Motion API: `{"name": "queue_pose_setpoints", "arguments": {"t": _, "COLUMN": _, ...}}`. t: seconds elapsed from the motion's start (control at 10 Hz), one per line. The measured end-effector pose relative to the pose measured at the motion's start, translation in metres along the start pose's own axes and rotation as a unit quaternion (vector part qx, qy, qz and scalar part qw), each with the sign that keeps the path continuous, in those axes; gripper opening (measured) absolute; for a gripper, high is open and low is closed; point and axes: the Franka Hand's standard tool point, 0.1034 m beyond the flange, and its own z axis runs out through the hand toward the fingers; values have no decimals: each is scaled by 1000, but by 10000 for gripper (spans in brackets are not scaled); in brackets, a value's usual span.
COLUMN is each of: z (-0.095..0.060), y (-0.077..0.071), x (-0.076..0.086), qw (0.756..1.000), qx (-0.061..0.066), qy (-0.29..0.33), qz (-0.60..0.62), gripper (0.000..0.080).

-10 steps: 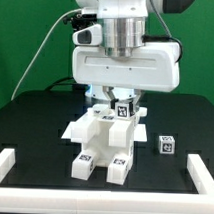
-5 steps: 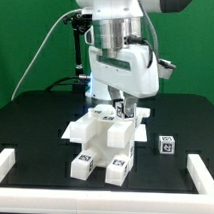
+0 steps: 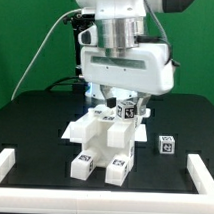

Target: Assemble chair

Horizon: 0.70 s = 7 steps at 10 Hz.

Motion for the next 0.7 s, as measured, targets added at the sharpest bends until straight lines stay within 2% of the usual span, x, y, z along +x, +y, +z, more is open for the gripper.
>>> {"name": "queue_pose_setpoints", "arguments": {"t": 0.3, "z": 1, "y": 2, "x": -1, "qw": 989, "qx": -2, "qy": -1, "qz": -148, "gripper": 648}}
{"name": "queue_pose_setpoints", "arguments": {"t": 0.5, "z": 1, "y": -2, "x": -1, "qw": 955, "qx": -15, "qy": 7, "qz": -296, "gripper": 649}}
{"name": "queue_pose_setpoints", "arguments": {"t": 0.6, "z": 1, "y": 0, "x": 0, "qw": 957, "qx": -15, "qy": 6, "qz": -291, "gripper": 649}}
{"name": "queue_pose_setpoints", "arguments": {"t": 0.7, "z": 1, "y": 0, "x": 0, "qw": 965, "qx": -14, "qy": 7, "qz": -264, "gripper": 520}}
